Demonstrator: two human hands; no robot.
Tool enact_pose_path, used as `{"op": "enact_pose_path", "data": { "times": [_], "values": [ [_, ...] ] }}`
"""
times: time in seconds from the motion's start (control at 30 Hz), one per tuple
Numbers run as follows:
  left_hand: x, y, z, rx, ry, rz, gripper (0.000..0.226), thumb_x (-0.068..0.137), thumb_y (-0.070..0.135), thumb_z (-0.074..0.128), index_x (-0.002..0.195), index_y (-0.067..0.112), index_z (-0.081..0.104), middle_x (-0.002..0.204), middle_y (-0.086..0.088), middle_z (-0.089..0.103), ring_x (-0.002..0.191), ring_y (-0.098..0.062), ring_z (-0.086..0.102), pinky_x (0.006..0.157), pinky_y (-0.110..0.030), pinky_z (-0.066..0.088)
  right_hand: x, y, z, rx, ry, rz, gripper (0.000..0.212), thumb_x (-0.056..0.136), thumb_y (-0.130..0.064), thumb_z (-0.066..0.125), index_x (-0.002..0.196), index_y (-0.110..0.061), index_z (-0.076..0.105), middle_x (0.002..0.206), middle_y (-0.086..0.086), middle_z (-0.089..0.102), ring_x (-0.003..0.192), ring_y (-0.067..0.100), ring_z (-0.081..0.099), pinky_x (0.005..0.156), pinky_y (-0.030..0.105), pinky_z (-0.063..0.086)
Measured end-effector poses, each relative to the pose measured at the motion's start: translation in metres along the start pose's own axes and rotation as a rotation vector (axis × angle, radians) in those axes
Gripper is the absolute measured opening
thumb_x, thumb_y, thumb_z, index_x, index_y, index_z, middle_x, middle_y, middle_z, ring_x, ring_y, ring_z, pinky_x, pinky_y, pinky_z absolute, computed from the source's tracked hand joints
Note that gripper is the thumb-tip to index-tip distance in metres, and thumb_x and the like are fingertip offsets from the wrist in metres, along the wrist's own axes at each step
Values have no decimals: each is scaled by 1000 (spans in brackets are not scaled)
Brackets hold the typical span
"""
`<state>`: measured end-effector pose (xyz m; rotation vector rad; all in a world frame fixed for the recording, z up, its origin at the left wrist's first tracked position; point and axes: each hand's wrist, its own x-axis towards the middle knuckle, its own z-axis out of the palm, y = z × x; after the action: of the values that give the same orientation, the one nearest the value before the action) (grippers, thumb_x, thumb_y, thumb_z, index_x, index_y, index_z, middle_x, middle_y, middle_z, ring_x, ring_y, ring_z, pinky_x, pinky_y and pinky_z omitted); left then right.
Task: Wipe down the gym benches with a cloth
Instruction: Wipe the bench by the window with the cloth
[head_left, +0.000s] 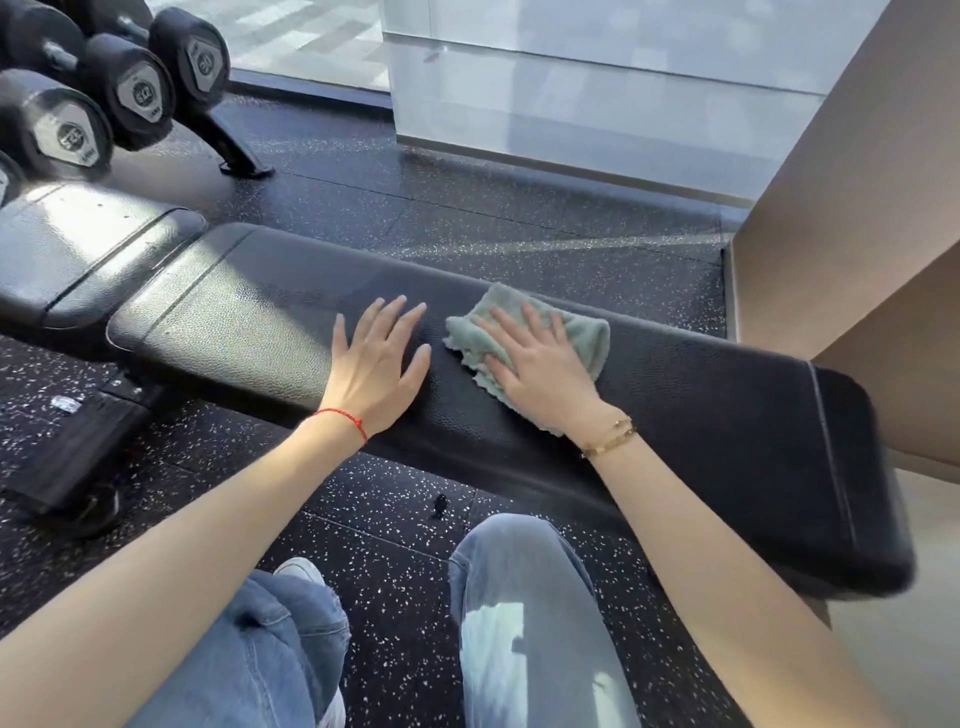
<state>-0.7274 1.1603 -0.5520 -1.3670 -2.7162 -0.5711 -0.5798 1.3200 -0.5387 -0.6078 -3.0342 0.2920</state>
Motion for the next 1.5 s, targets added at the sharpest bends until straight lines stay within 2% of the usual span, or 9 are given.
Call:
{"op": "enact_pose_path", "data": {
  "times": [0.17, 0.43, 0.57, 0.73, 0.87, 1.07, 1.2, 1.33, 1.5],
  "values": [
    [0, 1, 10, 37, -37, -15, 53, 99, 40, 38, 150, 28, 30, 159, 3, 25, 150, -18, 11, 120, -55, 1, -88, 11, 5, 24, 26, -124, 53, 101, -51, 18, 152, -41, 19, 161, -17, 15, 151, 15, 1, 123, 42, -2],
    [0, 3, 16, 48, -6, -29, 52, 98, 39, 38, 148, 27, 33, 159, 2, 27, 149, -19, 13, 120, -56, 3, -29, 87, -16, -20, 48, 324, 54, 104, -43, 22, 155, -29, 14, 164, -4, 8, 151, 25, 0, 122, 46, -4],
    [0, 3, 16, 58, -7, -31, 52, 98, 40, 38, 148, 27, 33, 159, 1, 27, 149, -20, 14, 120, -56, 3, -14, 18, 1, 6, 8, 59, 53, 104, -46, 21, 155, -35, 11, 164, -8, 4, 151, 24, -8, 121, 46, -10],
    [0, 0, 18, 55, -15, -25, 53, 99, 40, 36, 150, 28, 31, 159, 2, 25, 150, -19, 12, 120, -56, 1, -102, 4, 9, 2, 46, -118, 52, 101, -48, 23, 153, -39, 21, 161, -13, 20, 151, 19, 6, 123, 45, 1],
    [0, -2, 19, 30, 2, -17, 52, 98, 39, 39, 148, 27, 35, 158, 1, 29, 149, -20, 15, 119, -57, 2, -144, 68, -5, 19, 75, 74, 52, 101, -49, 20, 152, -41, 21, 161, -16, 17, 151, 14, 5, 123, 42, 2],
    [0, 7, 16, -12, 31, -27, 47, 99, 35, 41, 144, 25, 41, 155, 0, 36, 147, -20, 21, 119, -57, 4, -82, 113, -21, -14, 57, 365, 53, 104, -43, 24, 155, -35, 12, 163, -10, 7, 151, 19, -1, 122, 46, -4],
    [1, 17, 20, 6, 22, -15, 48, 98, 35, 43, 145, 26, 40, 155, -1, 34, 147, -20, 19, 119, -56, 3, -69, 54, -9, 4, -10, 121, 53, 103, -48, 21, 154, -38, 9, 163, -11, 3, 151, 22, -9, 120, 45, -14],
    [1, 20, 20, 32, 27, -25, 48, 96, 36, 43, 143, 27, 41, 154, 0, 35, 146, -20, 21, 118, -58, 7, -117, 26, 1, -36, -9, -131, 53, 102, -50, 19, 154, -41, 12, 162, -14, 10, 151, 21, -3, 122, 47, -6],
    [-1, 24, 20, 18, 46, -28, 47, 96, 35, 45, 142, 29, 43, 153, 2, 38, 146, -19, 24, 119, -56, 8, -144, 53, -4, -57, 6, -113, 55, 101, -55, 16, 153, -40, 16, 161, -15, 13, 151, 16, 1, 122, 46, 5]
  ]
}}
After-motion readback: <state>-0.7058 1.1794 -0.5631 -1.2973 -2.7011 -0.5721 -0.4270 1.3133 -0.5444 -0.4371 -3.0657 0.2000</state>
